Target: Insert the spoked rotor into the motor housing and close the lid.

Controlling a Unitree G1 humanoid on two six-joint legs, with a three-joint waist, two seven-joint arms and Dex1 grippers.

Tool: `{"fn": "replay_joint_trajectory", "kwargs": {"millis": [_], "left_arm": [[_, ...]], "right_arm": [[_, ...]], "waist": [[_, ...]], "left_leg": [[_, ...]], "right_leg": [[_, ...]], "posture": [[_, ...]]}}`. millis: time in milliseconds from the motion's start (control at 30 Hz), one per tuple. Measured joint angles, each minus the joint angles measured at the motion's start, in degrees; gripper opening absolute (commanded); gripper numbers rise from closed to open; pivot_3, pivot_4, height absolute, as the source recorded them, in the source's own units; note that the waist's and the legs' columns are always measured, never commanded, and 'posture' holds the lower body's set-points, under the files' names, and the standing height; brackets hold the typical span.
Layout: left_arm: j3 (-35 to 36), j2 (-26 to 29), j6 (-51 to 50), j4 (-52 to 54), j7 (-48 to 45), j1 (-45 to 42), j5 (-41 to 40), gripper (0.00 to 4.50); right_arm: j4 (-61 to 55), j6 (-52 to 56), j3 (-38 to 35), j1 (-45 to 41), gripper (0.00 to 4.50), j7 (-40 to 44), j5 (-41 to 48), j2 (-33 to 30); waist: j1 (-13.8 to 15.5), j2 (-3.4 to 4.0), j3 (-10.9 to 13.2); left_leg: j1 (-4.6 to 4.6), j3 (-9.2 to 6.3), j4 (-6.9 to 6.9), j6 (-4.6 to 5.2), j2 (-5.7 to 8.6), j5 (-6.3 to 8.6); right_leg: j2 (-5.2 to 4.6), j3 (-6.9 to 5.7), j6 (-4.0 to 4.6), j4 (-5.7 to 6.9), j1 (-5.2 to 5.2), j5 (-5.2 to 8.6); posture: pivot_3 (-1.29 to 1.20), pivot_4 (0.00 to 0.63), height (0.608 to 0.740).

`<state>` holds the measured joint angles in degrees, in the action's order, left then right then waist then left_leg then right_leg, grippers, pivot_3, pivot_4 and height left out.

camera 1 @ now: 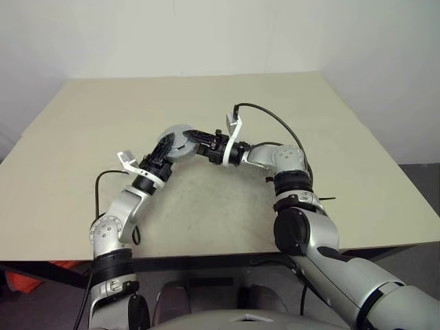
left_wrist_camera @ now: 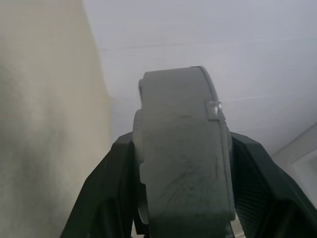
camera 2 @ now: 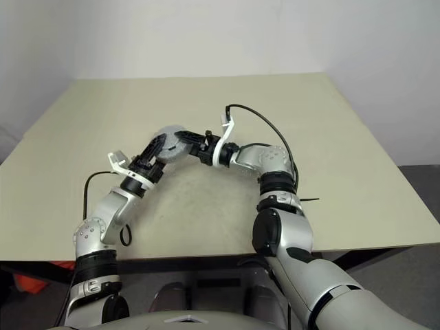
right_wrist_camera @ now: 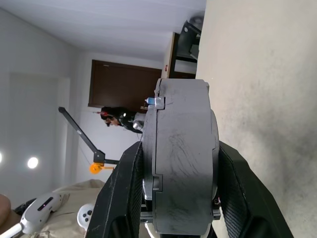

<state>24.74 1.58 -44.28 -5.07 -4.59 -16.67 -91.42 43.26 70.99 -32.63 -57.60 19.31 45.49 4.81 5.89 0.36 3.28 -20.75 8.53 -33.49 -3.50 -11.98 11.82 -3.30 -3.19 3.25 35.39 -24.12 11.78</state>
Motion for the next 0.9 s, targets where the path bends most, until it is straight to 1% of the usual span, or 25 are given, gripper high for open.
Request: {"fn": "replay_joint_trajectory", "kwargs": {"millis": [233,300,367,400,467,633,733,900], "left_arm": [[0.02,0.18,-0.20,-0.03,-0.43,0.10,-0.05,2.17],[0.02,0.25,-0.14,-0.03,-0.82,0.09,-0.04,2.17],[-0.01,0.58,-0.03,-0.06,-0.96,0.09,0.45,2.17],[-0.02,0.59,0.05,-0.16,-0.95,0.09,0.68,2.17],[-0.02,0.61,0.32,-0.69,-0.92,0.09,1.47,2.17],[0.05,0.90,1.38,-1.22,-0.90,0.65,4.03,2.17],[0.44,1.52,4.12,-1.29,-0.85,0.72,7.73,2.17],[4.59,3.27,9.12,-1.37,0.69,0.72,11.72,2.17]], "right_arm": [[-0.06,-0.79,1.30,0.09,2.02,1.04,-0.05,-0.09],[-1.03,-1.57,2.85,0.66,2.72,2.60,-0.24,-0.21],[-2.97,-2.48,5.03,1.76,3.30,4.36,-0.39,-0.29],[-3.83,-2.97,5.89,2.23,3.74,4.98,-0.44,-0.24],[-5.96,-5.53,7.90,3.08,4.36,5.43,-1.40,0.11],[-7.06,-13.82,9.69,3.61,4.36,4.80,-3.90,0.47],[-5.77,-18.13,10.19,3.60,4.36,4.08,-5.46,0.21],[-3.75,-20.20,10.41,3.86,4.36,4.14,-6.29,-1.28]], "waist": [[-0.02,0.00,0.00],[0.00,0.00,0.00],[0.00,-0.01,0.00],[0.01,-0.01,0.00],[-0.05,-0.01,0.00],[-0.13,-0.03,0.01],[-0.24,-0.05,0.01],[-0.39,-0.07,0.02]], "left_leg": [[-0.01,-0.01,-0.17,0.00,-0.02,0.00],[-0.02,-0.02,-0.22,0.00,-0.02,0.00],[-0.01,-0.03,-0.28,0.00,-0.02,0.00],[-0.01,-0.04,-0.31,0.00,-0.02,0.00],[-0.01,-0.04,-0.38,0.00,-0.04,0.00],[0.01,-0.05,-0.53,0.00,-0.05,0.00],[0.03,-0.06,-0.57,0.00,-0.07,0.00],[0.08,-0.06,-0.58,0.01,-0.08,0.01]], "right_leg": [[0.00,0.01,0.01,0.12,0.00,0.00],[-0.01,0.01,0.01,0.16,0.00,0.00],[-0.01,0.00,0.01,0.20,0.01,0.00],[-0.01,0.01,0.01,0.23,0.02,0.00],[-0.01,0.01,0.01,0.28,0.02,0.00],[-0.01,0.01,0.04,0.31,0.02,-0.04],[-0.01,0.01,0.03,0.31,0.06,-0.05],[0.01,0.01,0.05,0.31,0.06,-0.08]], "posture": [[0.00,0.000,0.740],[0.00,0.000,0.740],[0.00,0.000,0.740],[0.00,0.000,0.740],[0.00,0.000,0.740],[0.00,0.000,0.740],[0.00,0.000,0.740],[0.00,0.000,0.740]]}}
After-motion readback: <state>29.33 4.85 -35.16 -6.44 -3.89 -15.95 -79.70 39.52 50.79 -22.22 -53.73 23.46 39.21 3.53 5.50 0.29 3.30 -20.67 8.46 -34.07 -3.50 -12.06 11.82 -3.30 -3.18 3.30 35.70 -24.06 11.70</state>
